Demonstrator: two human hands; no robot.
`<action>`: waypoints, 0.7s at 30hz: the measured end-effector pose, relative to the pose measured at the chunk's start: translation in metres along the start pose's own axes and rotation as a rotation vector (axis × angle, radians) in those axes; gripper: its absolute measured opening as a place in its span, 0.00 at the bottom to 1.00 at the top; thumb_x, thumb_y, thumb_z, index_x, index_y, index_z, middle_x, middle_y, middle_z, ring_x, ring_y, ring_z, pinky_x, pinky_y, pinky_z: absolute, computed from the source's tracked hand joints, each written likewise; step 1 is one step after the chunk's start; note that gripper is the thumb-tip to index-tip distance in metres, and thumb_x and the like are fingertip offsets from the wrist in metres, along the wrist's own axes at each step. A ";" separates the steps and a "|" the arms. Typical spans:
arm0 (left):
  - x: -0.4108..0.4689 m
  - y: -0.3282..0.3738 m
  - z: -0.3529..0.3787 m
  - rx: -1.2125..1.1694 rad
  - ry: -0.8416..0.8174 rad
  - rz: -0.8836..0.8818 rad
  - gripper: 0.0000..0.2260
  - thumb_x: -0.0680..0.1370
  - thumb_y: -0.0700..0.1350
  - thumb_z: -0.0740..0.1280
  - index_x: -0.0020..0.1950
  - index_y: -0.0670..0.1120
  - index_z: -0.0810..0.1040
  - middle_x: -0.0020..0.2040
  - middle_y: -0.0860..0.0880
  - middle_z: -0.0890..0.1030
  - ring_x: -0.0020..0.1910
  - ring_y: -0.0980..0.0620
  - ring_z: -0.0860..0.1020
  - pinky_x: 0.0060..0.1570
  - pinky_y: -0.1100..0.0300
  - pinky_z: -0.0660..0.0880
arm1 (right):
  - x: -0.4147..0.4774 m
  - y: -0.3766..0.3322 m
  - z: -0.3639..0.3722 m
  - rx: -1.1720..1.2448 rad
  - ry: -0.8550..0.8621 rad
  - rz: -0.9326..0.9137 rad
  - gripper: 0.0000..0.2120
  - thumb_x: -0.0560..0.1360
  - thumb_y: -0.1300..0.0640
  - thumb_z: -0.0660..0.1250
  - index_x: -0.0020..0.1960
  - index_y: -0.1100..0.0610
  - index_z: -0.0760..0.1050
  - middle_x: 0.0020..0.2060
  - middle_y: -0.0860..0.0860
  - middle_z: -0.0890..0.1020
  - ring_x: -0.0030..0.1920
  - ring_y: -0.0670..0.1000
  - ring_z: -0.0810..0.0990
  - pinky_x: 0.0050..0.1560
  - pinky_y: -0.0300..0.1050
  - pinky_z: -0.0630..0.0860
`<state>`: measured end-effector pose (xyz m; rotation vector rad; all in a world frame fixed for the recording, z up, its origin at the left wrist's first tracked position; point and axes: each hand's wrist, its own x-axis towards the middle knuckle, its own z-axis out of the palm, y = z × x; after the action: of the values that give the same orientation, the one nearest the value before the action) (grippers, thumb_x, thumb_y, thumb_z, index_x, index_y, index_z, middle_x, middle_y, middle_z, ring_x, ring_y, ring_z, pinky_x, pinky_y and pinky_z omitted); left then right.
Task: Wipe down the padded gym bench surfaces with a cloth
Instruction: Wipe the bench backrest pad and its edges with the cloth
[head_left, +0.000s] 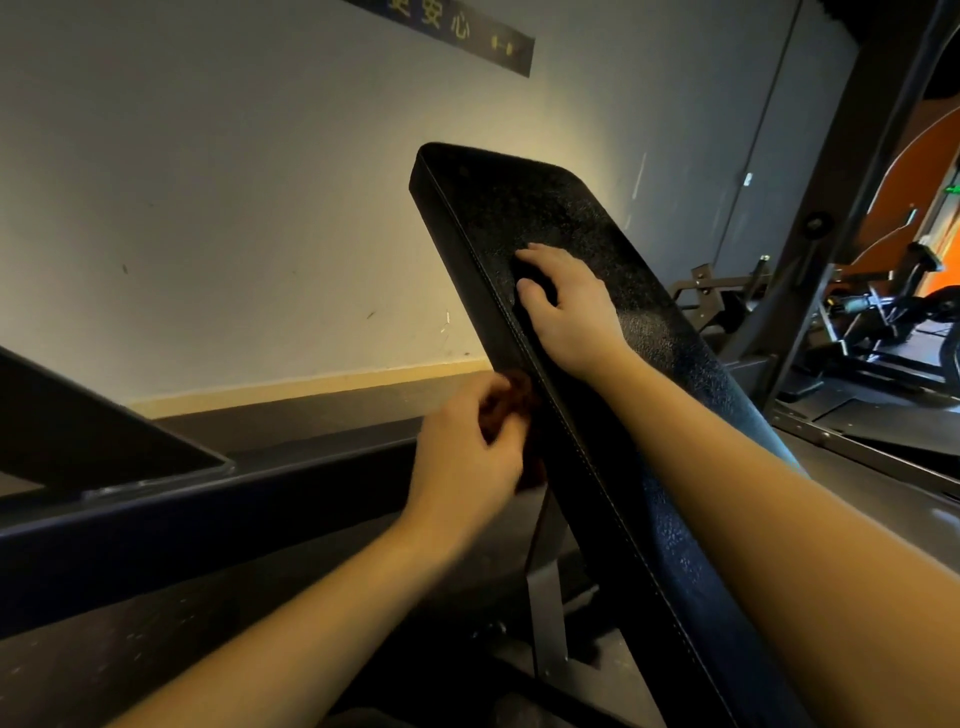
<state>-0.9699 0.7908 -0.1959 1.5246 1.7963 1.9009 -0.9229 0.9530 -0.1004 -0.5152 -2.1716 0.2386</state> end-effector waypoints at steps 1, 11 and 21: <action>-0.013 0.001 -0.001 0.012 -0.102 -0.004 0.10 0.79 0.40 0.71 0.51 0.57 0.81 0.45 0.55 0.84 0.46 0.60 0.83 0.46 0.65 0.80 | 0.000 0.001 0.001 -0.006 0.002 -0.002 0.20 0.83 0.52 0.61 0.74 0.52 0.72 0.74 0.48 0.72 0.75 0.49 0.66 0.77 0.52 0.59; 0.071 0.054 -0.064 0.375 -0.348 -0.483 0.18 0.72 0.47 0.79 0.55 0.52 0.74 0.50 0.50 0.83 0.49 0.51 0.82 0.52 0.49 0.80 | -0.002 0.003 -0.004 0.024 -0.063 0.016 0.22 0.83 0.51 0.61 0.76 0.50 0.69 0.77 0.46 0.68 0.77 0.47 0.63 0.78 0.48 0.55; 0.161 0.112 -0.109 0.085 0.064 -0.680 0.06 0.78 0.40 0.74 0.53 0.49 0.83 0.50 0.49 0.84 0.51 0.51 0.81 0.46 0.59 0.75 | 0.013 -0.011 -0.023 0.003 -0.125 0.107 0.17 0.78 0.56 0.68 0.67 0.54 0.78 0.69 0.48 0.76 0.70 0.50 0.71 0.72 0.50 0.66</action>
<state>-1.0662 0.7907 0.0071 0.7141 2.0795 1.5519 -0.9143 0.9491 -0.0730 -0.6307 -2.2669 0.3398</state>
